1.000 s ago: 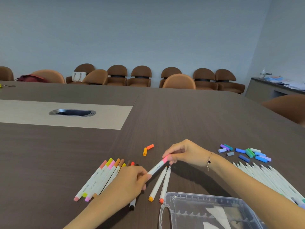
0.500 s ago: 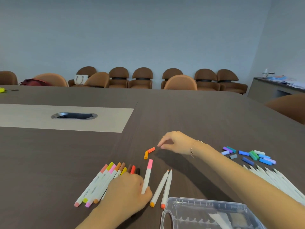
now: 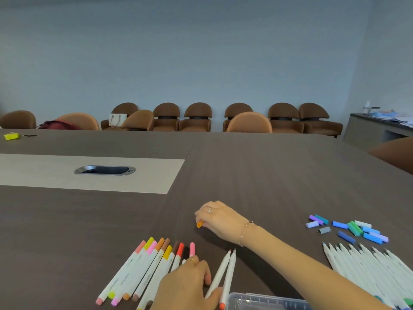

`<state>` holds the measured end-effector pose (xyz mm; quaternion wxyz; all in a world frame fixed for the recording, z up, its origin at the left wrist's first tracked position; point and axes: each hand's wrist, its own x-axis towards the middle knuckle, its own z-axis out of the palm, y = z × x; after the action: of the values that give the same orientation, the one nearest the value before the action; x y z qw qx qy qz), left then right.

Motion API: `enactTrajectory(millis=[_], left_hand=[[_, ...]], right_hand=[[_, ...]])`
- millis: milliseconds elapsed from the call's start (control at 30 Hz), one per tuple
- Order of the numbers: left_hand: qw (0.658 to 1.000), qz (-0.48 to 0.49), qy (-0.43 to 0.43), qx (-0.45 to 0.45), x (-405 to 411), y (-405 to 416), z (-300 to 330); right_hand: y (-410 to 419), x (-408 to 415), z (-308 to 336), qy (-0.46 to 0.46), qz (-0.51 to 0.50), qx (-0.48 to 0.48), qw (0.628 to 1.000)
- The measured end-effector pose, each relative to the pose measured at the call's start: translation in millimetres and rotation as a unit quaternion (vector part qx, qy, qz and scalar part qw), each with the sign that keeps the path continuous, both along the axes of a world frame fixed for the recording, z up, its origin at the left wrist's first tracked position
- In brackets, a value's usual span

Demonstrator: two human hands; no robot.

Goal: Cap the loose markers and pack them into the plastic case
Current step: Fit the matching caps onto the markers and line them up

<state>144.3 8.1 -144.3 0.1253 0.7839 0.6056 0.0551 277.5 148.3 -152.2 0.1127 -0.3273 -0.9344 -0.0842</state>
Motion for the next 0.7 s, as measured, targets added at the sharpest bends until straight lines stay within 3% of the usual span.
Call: enactTrajectory(millis=[200, 367, 533, 700], left_hand=[[1.000, 0.018, -0.005, 0.003, 2, -2, -6], [0.998, 0.041, -0.030, 0.028, -8, -1, 7], [0.990, 0.053, -0.106, 0.077, -30, -1, 3], [0.981, 0.049, -0.148, 0.114, -31, 0, 1]], right_hand=[[-23, 61, 20, 0.074, -0.069, -0.198, 0.975], [-37, 90, 17, 0.280, -0.110, -0.379, 0.875], [-51, 102, 21, 0.354, -0.111, -0.414, 0.831], [-61, 98, 22, 0.357, -0.108, -0.399, 0.838]])
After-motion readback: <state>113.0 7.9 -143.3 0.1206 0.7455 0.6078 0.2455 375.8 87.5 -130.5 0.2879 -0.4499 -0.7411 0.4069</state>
